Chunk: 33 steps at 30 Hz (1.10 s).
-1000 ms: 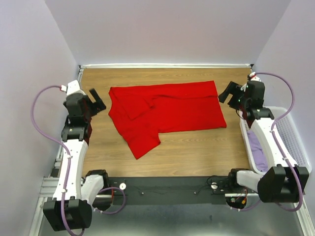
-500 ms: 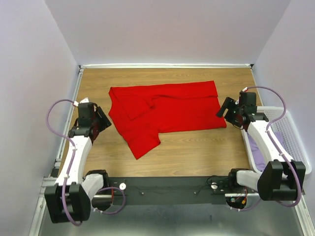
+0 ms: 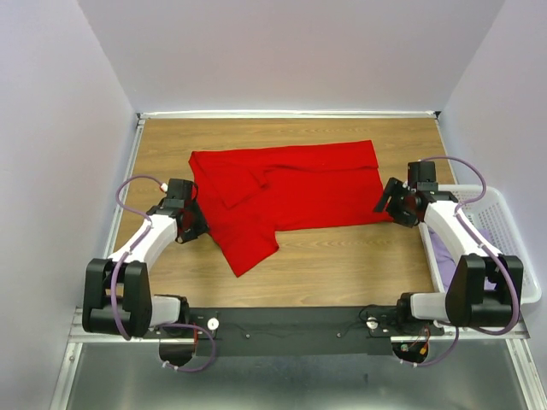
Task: Fold and stack the t-shirts
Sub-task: Fold the tshirt
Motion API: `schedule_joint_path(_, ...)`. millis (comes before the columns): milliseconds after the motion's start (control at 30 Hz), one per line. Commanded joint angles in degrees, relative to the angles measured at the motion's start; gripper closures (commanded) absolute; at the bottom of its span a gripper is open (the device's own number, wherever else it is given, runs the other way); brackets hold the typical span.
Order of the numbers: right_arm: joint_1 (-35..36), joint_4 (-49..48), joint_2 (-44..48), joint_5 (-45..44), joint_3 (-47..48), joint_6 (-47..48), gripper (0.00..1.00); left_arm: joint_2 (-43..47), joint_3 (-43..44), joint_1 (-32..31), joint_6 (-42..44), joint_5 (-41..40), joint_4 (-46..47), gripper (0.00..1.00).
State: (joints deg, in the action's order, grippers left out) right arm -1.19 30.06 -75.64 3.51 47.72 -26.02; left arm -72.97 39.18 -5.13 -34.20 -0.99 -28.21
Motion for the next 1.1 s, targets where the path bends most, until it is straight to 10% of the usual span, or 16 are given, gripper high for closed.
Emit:
schedule_joint_path(0,-0.22,1.31,-0.65,-0.52,-0.26,0.27,0.25,-2.08,-0.33,-0.76,-1.66,-2.34,3.86,0.52)
schedule_joint_path(667,-0.22,1.22,-3.99,-0.96,0.18,0.18,0.25,-8.50,-1.30,-1.38,-4.13,-3.84,10.72,0.52)
schedule_joint_path(967,-0.22,1.31,-5.31,-4.64,0.09,-1.31,0.25,-9.38,-2.27,-1.47,-3.51,-3.75,9.84,0.98)
schedule_joint_path(1067,-0.22,1.31,-5.66,-5.53,0.18,-2.28,0.25,-8.77,-2.18,-1.38,-3.34,-4.28,9.14,1.00)
